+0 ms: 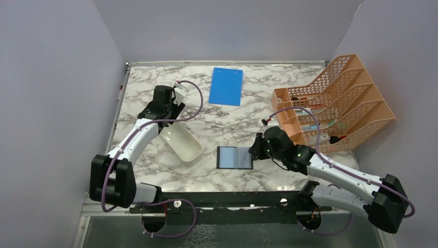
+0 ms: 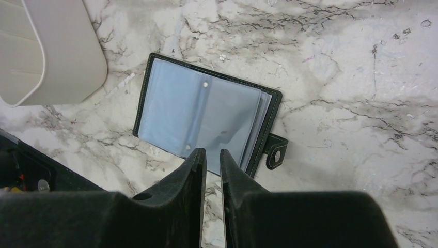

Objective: Put the credit cards into the card holder
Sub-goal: Pick up the credit card from the storage box.

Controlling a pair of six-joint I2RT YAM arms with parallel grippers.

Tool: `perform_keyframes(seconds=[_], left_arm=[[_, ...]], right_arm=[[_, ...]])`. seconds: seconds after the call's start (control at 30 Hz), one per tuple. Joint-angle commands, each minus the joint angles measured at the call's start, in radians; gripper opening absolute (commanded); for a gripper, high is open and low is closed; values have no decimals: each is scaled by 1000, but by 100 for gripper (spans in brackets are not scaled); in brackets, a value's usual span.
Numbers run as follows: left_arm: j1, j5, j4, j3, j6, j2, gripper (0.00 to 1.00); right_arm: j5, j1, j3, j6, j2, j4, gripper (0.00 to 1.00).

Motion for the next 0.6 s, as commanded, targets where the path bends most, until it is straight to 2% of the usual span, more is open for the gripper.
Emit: perform_keyframes(seconds=[0.0, 0.2, 0.33, 0.43, 0.57], left_arm=[[6, -29, 116, -64, 77, 22, 68], [21, -55, 101, -36, 107, 141, 64], [26, -56, 125, -53, 107, 158, 70], [25, -120, 176, -76, 126, 164, 74], [32, -154, 243, -92, 140, 183, 73]], right_arm=[[0, -3, -17, 2, -1, 23, 22], [15, -3, -19, 4, -46, -8, 22], [18, -3, -20, 4, -74, -8, 22], [12, -3, -10, 1, -64, -5, 22], [1, -3, -8, 0, -47, 1, 22]])
